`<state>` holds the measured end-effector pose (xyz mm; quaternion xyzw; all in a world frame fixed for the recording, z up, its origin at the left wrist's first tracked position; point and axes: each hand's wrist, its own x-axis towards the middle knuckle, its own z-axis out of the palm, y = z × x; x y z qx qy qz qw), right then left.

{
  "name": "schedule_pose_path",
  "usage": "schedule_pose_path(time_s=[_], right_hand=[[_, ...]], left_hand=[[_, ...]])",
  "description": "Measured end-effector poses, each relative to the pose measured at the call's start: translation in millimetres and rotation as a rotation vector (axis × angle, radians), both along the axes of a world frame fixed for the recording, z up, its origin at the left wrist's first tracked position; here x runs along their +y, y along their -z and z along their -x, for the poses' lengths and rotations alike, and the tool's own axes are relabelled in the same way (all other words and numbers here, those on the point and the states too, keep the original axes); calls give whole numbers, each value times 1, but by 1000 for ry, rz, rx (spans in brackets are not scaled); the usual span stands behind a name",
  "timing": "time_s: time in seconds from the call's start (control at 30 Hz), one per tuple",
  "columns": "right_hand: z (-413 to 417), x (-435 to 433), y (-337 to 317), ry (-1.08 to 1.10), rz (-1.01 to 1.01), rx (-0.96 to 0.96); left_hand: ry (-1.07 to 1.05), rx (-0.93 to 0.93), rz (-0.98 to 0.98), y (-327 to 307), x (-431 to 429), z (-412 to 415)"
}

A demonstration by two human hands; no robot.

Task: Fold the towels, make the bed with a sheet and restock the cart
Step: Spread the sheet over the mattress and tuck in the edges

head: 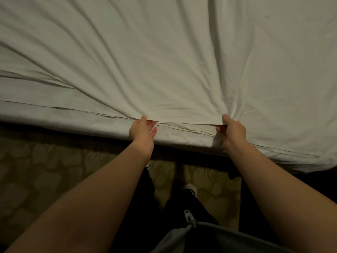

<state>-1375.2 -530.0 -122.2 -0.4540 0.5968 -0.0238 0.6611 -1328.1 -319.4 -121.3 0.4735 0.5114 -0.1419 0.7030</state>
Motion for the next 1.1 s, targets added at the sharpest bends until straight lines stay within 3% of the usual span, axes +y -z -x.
schedule_pose_path(time_s=[0.1,0.2,0.3,0.47,0.6,0.73,1.0,1.1], right_hand=[[-6,-5,-5,94,-294,-153],[-14,0,-10,44,-417,-218],[-22,9,-16,35,-456,-292],[-44,-3,-23,257,-583,-448],[-72,-29,-35,254,-569,-530],[-86,-59,-49,266,-535,-613],[-60,-131,-81,248,-213,-588],[-50,-158,-83,356,-193,-610]], left_hand=[[125,-1,164,-6,-32,2],[300,59,303,-13,-79,6],[301,88,286,-12,-112,13],[308,93,107,-9,-109,17],[319,125,157,-10,-101,14],[368,126,62,-8,-104,15],[400,101,23,-1,-110,16],[392,96,42,0,-110,17]])
